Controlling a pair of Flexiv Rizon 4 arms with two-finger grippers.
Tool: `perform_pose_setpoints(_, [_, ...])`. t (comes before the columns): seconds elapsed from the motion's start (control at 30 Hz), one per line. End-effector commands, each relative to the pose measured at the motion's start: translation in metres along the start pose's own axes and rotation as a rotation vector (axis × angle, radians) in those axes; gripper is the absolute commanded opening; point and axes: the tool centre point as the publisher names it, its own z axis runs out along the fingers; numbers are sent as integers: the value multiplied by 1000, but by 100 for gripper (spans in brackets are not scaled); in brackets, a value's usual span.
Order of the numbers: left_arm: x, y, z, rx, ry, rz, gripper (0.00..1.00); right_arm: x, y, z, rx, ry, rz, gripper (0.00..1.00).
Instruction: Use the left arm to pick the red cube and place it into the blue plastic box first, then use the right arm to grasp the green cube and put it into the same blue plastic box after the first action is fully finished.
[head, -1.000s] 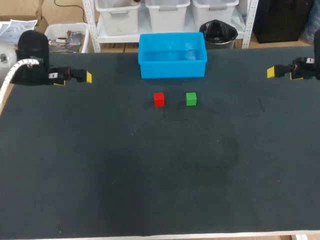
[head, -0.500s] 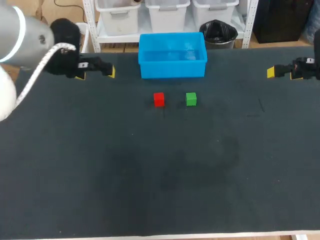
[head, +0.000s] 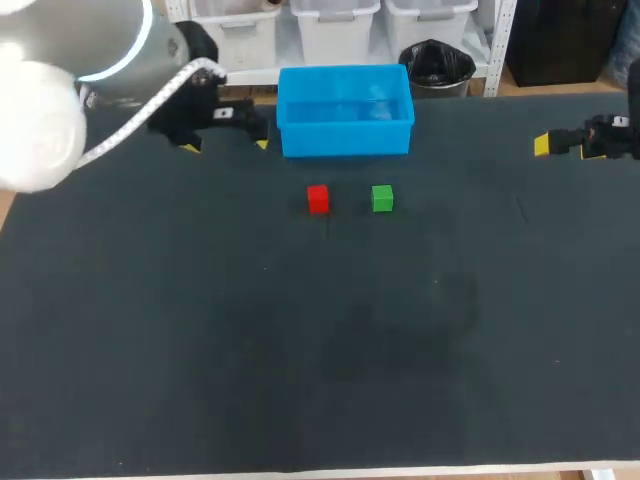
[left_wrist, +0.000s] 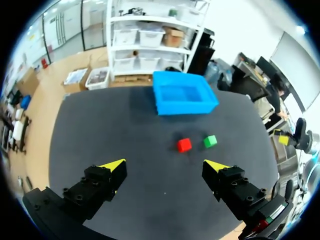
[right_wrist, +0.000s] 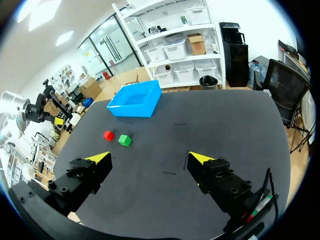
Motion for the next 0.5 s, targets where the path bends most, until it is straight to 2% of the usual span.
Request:
perform_pose_setpoints(0.03, [-13, -16, 12, -231, 95, -6, 100, 0, 2, -1, 8, 1, 2, 100])
perform_pose_setpoints(0.3, [-14, -37, 25, -261, 217, -25, 100, 0, 2, -1, 8, 1, 2, 100])
perform_pose_setpoints(0.5, [-16, -45, 34, -283, 287, -66, 100, 0, 2, -1, 8, 1, 2, 100])
